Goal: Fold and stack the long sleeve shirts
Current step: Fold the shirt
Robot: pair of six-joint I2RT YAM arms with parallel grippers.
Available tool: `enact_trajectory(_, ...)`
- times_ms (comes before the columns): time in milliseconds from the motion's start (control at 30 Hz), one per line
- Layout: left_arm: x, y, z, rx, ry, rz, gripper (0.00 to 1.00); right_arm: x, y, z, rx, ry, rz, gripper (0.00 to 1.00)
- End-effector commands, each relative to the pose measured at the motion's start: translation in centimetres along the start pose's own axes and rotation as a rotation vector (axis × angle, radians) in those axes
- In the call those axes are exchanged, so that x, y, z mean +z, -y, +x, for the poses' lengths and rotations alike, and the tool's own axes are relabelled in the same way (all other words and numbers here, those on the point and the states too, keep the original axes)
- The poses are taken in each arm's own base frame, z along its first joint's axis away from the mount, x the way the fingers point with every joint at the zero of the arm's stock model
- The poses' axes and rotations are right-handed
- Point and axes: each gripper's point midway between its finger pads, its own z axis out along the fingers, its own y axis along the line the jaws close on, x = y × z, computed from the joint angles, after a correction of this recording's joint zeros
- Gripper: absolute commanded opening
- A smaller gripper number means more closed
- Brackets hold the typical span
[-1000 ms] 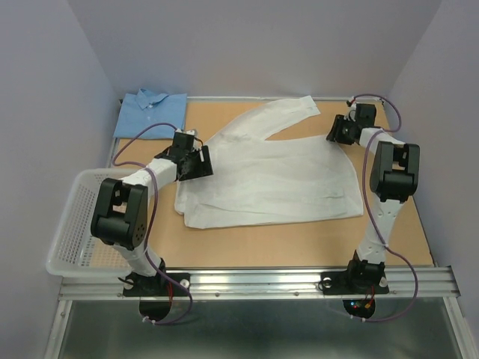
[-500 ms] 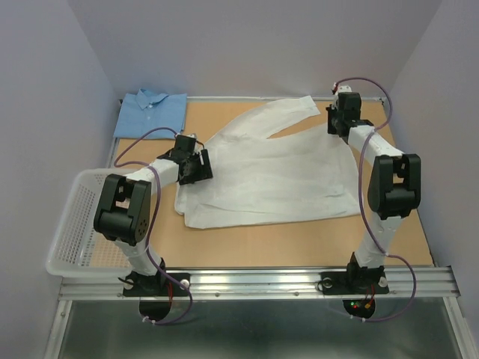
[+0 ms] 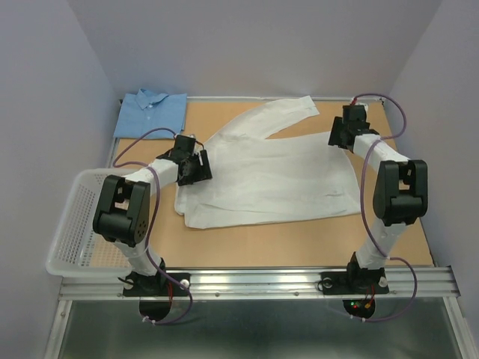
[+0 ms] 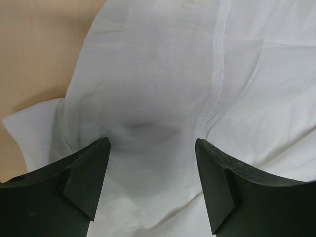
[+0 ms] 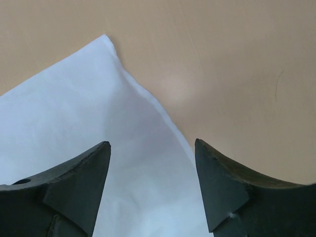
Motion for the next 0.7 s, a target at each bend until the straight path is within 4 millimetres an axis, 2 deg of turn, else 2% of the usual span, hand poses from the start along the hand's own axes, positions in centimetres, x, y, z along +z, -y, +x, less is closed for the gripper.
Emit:
enact_trajectory(0, -2.6, 0.2, -1.8, -0.007, 0.05, -0.01, 0.82, -3.3, -0.7, 0.0, 0.14, -0.031, -0.108, 0.72)
enact_trajectory(33, -2.7, 0.2, -1.8, -0.005, 0.051, -0.012, 0.82, -3.6, -1.1, 0.4, 0.154, -0.045, -0.136, 0.67)
enact_trajectory(100, -2.9, 0.2, -1.8, -0.01, 0.058, -0.008, 0.81, -4.0, -1.7, 1.9, 0.167, -0.091, -0.172, 0.63)
enact_trajectory(200, -2.9, 0.2, -1.3, -0.013, 0.05, 0.001, 0.81, -3.9, -1.3, 4.2, 0.199, -0.143, -0.146, 0.55)
enact_trajectory(233, -2.8, 0.2, -1.0, -0.013, 0.044, 0.006, 0.81, -3.6, -0.5, 4.5, 0.235, -0.154, -0.13, 0.54)
enact_trajectory(300, -2.7, 0.2, -0.7, -0.012, 0.036, 0.012, 0.81, -3.1, 0.7, 4.9, 0.282, -0.164, -0.096, 0.53)
enact_trajectory(333, -2.6, 0.3, -0.4, -0.012, 0.031, 0.018, 0.81, -2.5, 2.1, 4.9, 0.34, -0.171, -0.072, 0.54)
enact_trajectory(400, -2.5, 0.1, -0.1, -0.009, 0.025, 0.017, 0.81, -2.1, 2.7, 4.9, 0.379, -0.187, -0.088, 0.57)
enact_trajectory(433, -2.4, 0.1, 0.0, -0.006, 0.02, 0.016, 0.81, -1.8, 2.8, 4.3, 0.375, -0.182, -0.104, 0.6)
enact_trajectory(467, -2.2, 0.0, 0.3, -0.007, 0.011, 0.017, 0.81, -1.8, 1.9, 4.2, 0.36, -0.197, -0.162, 0.61)
enact_trajectory(500, -2.2, 0.0, 0.4, -0.005, 0.01, 0.016, 0.81, -1.9, 1.7, 3.7, 0.342, -0.183, -0.17, 0.62)
enact_trajectory(533, -2.2, 0.0, 0.4, -0.007, 0.009, 0.018, 0.81, -1.9, 0.5, 3.6, 0.332, -0.198, -0.235, 0.62)
enact_trajectory(667, -2.1, 0.3, 0.2, -0.008, 0.008, 0.031, 0.81, -2.4, -1.8, 2.3, 0.261, -0.161, -0.314, 0.62)
